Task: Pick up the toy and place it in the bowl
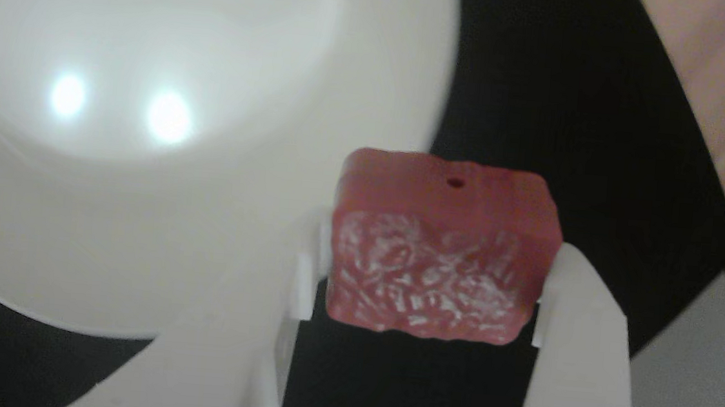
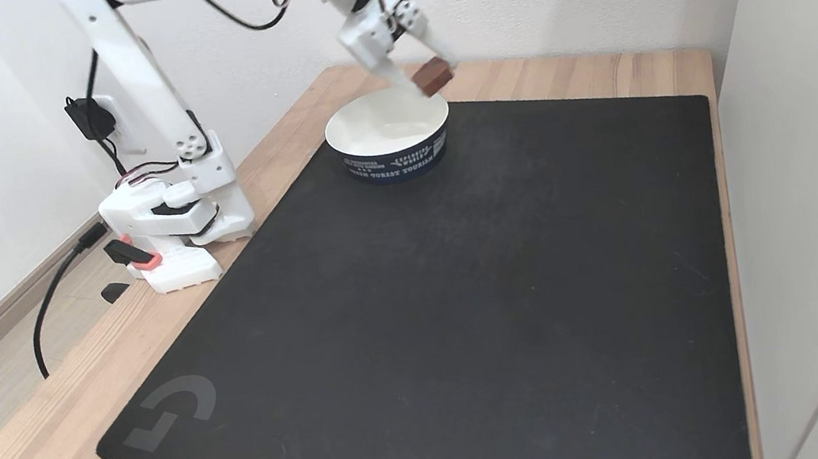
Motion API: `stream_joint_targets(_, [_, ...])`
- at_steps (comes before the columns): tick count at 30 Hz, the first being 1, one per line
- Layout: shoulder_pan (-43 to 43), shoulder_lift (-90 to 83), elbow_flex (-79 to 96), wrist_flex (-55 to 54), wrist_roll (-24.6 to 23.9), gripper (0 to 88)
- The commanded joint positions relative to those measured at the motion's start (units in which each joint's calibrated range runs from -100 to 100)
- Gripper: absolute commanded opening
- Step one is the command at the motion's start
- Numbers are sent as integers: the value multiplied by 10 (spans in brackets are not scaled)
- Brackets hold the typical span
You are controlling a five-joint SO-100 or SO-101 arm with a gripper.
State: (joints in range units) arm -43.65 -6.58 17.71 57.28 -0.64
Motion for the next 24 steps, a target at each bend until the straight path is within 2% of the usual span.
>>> stream_joint_targets(1, [-16,-57,62,-30,-5,22])
stream_joint_targets(9, [-21,-96,179,-67,-5,23])
stream_joint_targets(18, [-21,-98,205,-63,-5,25])
stream_joint_targets(21, [-21,-98,205,-63,-5,76])
stream_joint_targets(24, [-21,-98,205,-60,-5,195])
